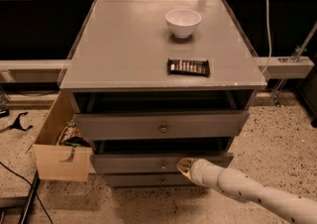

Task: Close middle drawer

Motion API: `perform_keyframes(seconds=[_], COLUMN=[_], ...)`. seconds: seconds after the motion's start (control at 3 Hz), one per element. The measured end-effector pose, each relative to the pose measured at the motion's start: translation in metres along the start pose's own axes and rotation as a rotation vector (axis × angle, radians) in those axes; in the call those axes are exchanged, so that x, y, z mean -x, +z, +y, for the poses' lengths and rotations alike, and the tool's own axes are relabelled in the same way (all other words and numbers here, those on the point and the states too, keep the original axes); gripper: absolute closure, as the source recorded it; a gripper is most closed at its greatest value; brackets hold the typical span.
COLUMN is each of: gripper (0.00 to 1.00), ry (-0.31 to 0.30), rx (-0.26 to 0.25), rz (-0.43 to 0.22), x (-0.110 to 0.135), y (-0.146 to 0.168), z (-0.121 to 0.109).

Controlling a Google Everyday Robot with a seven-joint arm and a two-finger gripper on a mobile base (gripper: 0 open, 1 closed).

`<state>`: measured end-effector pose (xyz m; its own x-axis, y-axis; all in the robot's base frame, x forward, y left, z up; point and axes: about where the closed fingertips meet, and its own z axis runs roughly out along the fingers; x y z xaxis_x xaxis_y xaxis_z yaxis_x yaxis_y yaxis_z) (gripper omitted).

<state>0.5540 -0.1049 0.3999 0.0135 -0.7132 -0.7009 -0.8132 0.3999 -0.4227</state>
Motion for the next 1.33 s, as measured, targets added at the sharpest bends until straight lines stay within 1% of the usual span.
perform_keyframes(seconds=[0.33,0.67,1.0,1.33], gripper=[1.0,1.0,1.0,1.0], ry=[-0.025,-0.03,-0.025,0.029], rx=[-0.053,-0.092,-0.104,-0.003], rz=[-0.022,-0.035,-0.038,-0.009], x=[0.002,0.0,-0.002,-0.002], y=[0.008,0.017,0.022,0.011], z=[-0.013,-0.024,-0.027,-0.018])
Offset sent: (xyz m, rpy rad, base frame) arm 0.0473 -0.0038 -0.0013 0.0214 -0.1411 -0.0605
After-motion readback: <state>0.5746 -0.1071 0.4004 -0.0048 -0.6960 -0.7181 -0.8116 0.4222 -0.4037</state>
